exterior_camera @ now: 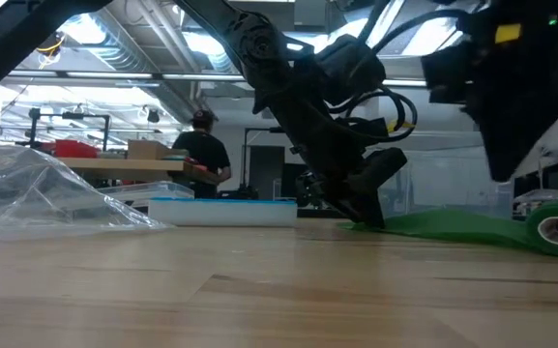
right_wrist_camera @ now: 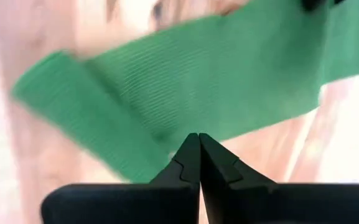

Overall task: Roll bandage
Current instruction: Roll the green bandage

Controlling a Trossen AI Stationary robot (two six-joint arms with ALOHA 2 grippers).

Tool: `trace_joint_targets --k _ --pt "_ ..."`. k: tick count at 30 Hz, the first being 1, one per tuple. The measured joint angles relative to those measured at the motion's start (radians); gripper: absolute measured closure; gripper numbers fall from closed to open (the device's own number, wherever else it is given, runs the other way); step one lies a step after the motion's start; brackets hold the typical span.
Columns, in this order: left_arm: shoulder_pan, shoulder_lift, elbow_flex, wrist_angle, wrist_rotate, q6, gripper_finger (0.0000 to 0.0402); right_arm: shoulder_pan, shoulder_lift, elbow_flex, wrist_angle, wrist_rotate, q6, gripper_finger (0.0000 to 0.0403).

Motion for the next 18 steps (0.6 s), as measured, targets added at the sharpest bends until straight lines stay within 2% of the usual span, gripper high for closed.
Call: trace_joint_targets --k 4,10,18 --pt "0.001 0.000 0.000 -0.001 -0.002 -0.007 0.0306 0.064 0.000 0.000 -0.033 -0.097 0.055 0.0402" --pt "0.001 0.000 0.000 -0.001 -0.003 -0.007 0.0306 0.160 0.000 0.000 -0.013 -0.098 0.122 0.0402" --pt "0.001 0.000 0.000 -0.001 -0.005 -0.007 0.0306 0.171 0.000 -0.026 0.120 -0.061 0.134 0.0402"
